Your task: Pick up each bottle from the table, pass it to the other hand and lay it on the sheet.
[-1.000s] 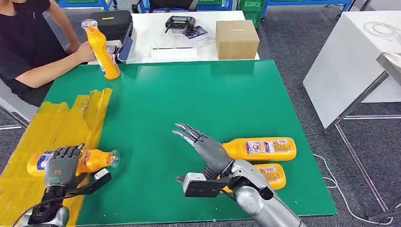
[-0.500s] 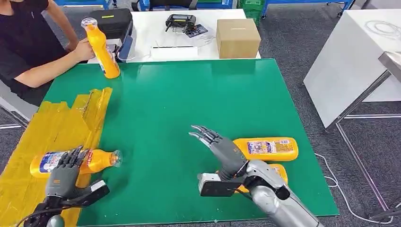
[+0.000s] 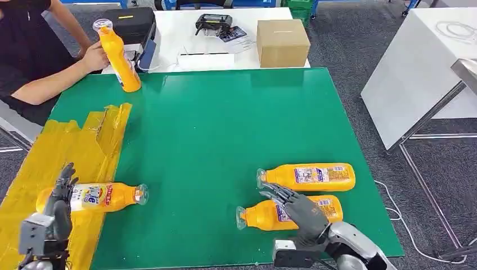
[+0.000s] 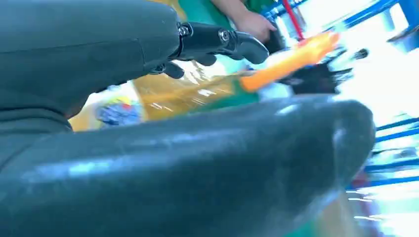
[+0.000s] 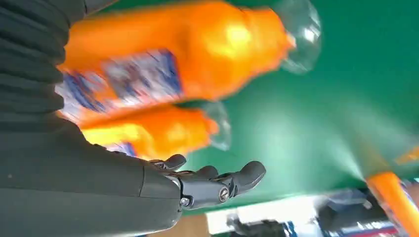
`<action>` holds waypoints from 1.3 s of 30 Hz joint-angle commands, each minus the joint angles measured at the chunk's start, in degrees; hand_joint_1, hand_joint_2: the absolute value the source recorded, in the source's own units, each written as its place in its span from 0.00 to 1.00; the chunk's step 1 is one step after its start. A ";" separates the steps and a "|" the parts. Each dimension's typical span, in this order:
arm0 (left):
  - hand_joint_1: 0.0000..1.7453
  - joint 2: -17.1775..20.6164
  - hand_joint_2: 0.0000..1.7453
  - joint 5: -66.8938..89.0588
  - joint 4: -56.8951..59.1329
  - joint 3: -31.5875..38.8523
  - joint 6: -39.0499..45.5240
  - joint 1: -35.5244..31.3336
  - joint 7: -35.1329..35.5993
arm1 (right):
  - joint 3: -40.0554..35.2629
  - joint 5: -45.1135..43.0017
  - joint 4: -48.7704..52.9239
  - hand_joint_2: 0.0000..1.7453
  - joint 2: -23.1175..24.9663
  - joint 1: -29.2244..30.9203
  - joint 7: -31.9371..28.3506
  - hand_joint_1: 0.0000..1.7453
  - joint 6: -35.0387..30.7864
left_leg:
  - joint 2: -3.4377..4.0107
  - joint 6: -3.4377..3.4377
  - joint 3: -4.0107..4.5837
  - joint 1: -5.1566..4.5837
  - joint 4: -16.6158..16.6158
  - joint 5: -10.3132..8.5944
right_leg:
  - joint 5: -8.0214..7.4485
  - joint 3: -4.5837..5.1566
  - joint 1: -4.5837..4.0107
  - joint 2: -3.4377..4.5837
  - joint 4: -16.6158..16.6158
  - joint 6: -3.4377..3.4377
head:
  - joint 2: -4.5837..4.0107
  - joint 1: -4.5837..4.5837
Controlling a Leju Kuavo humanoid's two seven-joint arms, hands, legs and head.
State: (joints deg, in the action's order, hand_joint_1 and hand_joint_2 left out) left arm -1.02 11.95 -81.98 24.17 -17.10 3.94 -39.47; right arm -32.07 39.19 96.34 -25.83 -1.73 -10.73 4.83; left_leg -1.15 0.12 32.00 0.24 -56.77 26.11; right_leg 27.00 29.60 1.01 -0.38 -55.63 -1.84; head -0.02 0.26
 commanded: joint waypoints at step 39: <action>0.00 -5.78 0.00 -10.94 -4.17 3.17 -8.99 -3.37 4.05 | -4.33 3.14 -13.48 1.00 -12.86 8.57 10.01 0.92 14.34 | 0.14 0.01 0.09 0.02 0.03 -0.03 | -0.04 0.12 -0.02 0.05 0.06 0.03 | 0.00 0.02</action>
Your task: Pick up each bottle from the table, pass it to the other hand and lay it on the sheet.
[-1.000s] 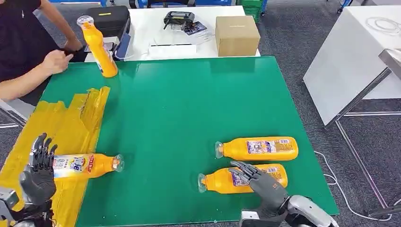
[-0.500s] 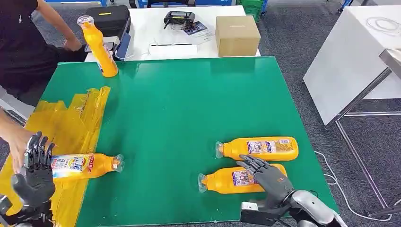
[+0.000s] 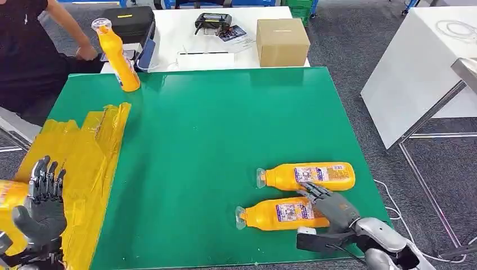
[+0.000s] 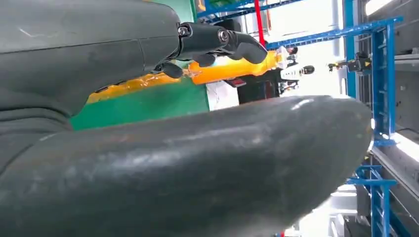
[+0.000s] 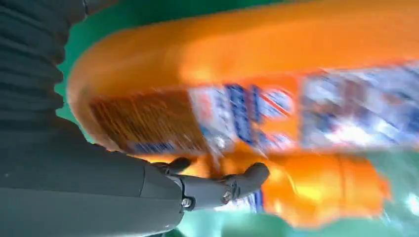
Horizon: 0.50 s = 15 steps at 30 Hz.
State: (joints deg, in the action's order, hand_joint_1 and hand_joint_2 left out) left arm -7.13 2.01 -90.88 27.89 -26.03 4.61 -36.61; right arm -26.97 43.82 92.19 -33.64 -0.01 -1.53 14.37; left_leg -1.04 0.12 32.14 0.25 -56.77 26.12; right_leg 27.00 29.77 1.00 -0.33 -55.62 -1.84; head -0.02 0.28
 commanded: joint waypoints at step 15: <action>0.00 0.99 0.00 -4.29 6.05 -3.66 0.81 -5.40 5.24 | -15.38 -1.73 -26.71 1.00 10.12 10.08 0.77 1.00 -4.90 | 1.21 -0.10 -1.26 0.37 0.11 0.39 | -0.13 -0.90 -0.35 1.13 0.22 0.11 | 0.00 -0.07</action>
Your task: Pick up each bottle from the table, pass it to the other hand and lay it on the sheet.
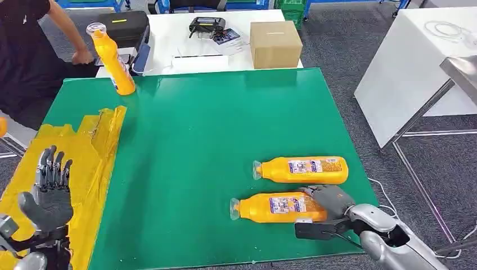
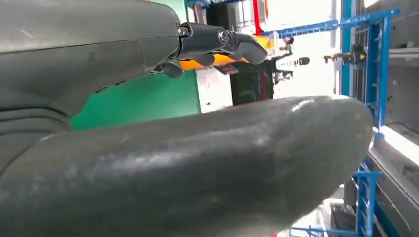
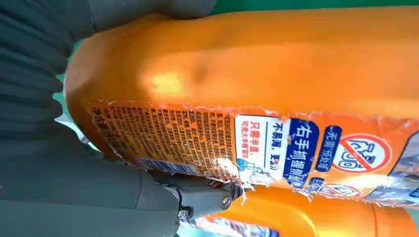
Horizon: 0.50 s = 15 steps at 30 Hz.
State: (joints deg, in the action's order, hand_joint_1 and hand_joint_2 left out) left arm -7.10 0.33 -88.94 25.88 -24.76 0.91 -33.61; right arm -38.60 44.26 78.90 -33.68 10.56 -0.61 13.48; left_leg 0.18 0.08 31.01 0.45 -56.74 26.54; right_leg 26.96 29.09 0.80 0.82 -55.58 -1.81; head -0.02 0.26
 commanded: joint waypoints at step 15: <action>0.00 -0.51 0.00 -11.48 1.65 -2.57 -3.17 1.30 7.73 | 7.59 -12.43 -6.57 1.00 20.88 -5.52 -8.66 1.00 -9.84 | 0.11 -0.12 -0.24 0.24 0.01 0.04 | -0.07 -0.27 -0.21 0.12 0.05 0.22 | 0.00 0.00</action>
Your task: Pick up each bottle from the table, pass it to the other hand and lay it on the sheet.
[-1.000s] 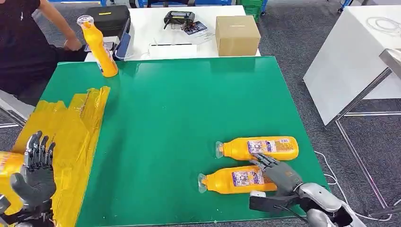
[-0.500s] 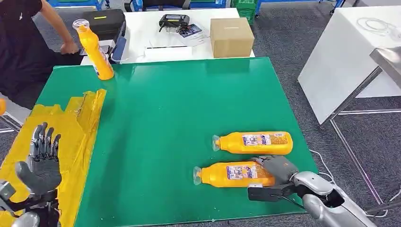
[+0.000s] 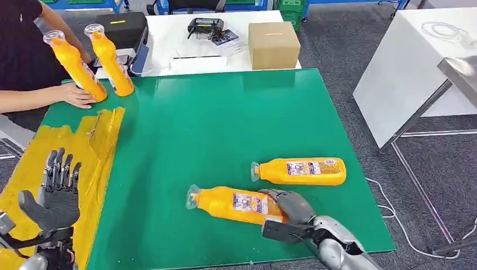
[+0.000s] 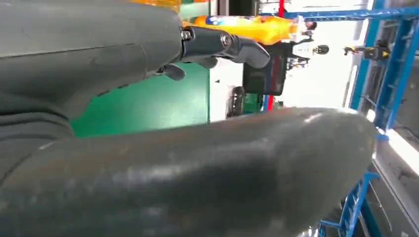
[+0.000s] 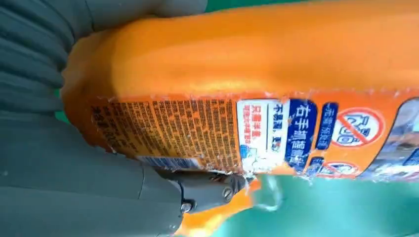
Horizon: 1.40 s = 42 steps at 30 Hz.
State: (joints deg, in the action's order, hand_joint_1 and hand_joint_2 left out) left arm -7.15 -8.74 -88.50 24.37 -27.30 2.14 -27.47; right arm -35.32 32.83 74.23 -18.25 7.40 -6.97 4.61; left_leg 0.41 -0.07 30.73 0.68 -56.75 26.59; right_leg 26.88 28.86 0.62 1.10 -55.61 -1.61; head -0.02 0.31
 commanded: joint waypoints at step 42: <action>0.00 -6.00 1.00 -4.08 -2.40 -26.08 4.81 -1.18 4.88 | -16.97 -6.60 -21.46 1.00 35.30 17.71 -1.45 1.00 -2.13 | -0.45 0.04 0.92 -0.03 0.06 -0.10 | -0.03 0.67 -0.02 -0.36 0.12 0.04 | 0.00 -0.07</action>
State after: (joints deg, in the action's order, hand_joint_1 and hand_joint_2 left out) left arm -12.83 -13.70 -93.33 -1.70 -22.14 1.70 -22.38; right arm -40.48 23.04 61.02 15.89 23.29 -9.20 1.25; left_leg -0.12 -0.04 31.87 0.62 -56.77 26.48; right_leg 26.87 29.72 0.64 0.71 -55.61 -1.63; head -0.02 0.24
